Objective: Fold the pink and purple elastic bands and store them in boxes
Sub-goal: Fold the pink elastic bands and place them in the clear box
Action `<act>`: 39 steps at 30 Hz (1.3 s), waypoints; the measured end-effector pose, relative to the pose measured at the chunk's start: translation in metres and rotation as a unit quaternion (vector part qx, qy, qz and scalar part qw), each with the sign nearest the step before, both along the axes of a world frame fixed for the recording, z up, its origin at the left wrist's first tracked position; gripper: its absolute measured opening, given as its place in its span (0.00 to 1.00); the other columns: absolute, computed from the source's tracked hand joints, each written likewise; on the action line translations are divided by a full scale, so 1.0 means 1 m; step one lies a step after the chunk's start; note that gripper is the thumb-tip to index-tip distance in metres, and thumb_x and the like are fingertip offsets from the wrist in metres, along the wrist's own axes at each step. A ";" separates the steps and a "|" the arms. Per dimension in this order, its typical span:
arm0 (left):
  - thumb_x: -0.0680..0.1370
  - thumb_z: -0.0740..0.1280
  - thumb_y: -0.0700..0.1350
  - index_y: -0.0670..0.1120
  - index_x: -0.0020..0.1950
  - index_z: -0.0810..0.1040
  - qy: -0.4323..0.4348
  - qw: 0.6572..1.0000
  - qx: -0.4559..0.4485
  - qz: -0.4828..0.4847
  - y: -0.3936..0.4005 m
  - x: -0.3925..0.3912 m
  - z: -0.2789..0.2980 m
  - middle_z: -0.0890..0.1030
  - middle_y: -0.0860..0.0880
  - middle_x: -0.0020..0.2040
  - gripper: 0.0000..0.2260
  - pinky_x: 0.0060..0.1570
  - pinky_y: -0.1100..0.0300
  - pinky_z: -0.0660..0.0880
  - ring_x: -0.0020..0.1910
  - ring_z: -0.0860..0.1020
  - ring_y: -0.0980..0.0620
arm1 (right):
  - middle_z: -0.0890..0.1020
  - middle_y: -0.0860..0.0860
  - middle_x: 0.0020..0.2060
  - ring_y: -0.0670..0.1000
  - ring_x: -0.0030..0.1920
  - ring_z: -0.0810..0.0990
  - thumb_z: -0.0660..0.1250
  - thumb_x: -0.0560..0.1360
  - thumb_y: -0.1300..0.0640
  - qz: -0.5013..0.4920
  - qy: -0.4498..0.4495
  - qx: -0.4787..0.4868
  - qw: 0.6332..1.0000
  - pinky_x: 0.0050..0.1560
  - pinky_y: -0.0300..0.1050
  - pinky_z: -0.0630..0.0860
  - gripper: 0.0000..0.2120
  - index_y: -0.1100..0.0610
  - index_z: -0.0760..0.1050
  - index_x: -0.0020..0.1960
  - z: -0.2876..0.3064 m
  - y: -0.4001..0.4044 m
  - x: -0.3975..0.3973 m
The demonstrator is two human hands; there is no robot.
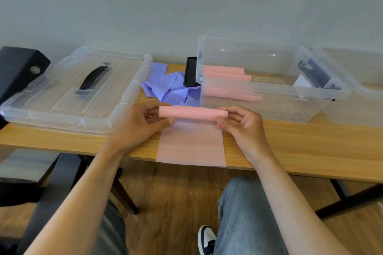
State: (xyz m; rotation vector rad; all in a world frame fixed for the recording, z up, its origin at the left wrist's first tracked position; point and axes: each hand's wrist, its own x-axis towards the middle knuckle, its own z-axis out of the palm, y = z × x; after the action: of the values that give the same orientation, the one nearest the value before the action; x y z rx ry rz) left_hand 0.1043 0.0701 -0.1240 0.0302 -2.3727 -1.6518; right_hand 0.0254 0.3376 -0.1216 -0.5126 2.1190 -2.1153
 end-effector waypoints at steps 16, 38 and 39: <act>0.76 0.76 0.43 0.50 0.56 0.84 0.002 1.000 -0.018 0.008 0.000 -0.003 -0.001 0.86 0.43 0.47 0.10 0.51 0.54 0.79 0.44 0.81 0.47 | 0.88 0.52 0.51 0.52 0.55 0.87 0.76 0.74 0.65 0.010 -0.044 -0.026 0.999 0.50 0.43 0.85 0.12 0.57 0.83 0.57 -0.002 0.003 -0.004; 0.76 0.76 0.48 0.50 0.57 0.85 -0.015 1.000 -0.021 0.011 0.001 -0.004 -0.003 0.87 0.52 0.50 0.10 0.52 0.64 0.79 0.50 0.85 0.51 | 0.88 0.54 0.52 0.51 0.54 0.87 0.75 0.74 0.68 0.011 -0.017 -0.038 0.999 0.51 0.42 0.83 0.18 0.58 0.79 0.63 -0.004 0.002 -0.004; 0.75 0.77 0.45 0.49 0.56 0.85 -0.008 1.000 -0.021 0.014 0.000 -0.003 -0.003 0.87 0.52 0.50 0.10 0.51 0.64 0.80 0.50 0.85 0.50 | 0.88 0.55 0.51 0.53 0.52 0.88 0.75 0.75 0.67 0.015 -0.028 -0.041 0.999 0.51 0.43 0.84 0.19 0.58 0.79 0.63 -0.004 0.001 -0.004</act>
State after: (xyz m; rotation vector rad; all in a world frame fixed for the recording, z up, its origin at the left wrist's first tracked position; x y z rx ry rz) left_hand 0.1009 0.0705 -0.1271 0.0689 -2.4068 -1.5955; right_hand 0.0215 0.3391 -0.1257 -0.4839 1.9908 -2.1804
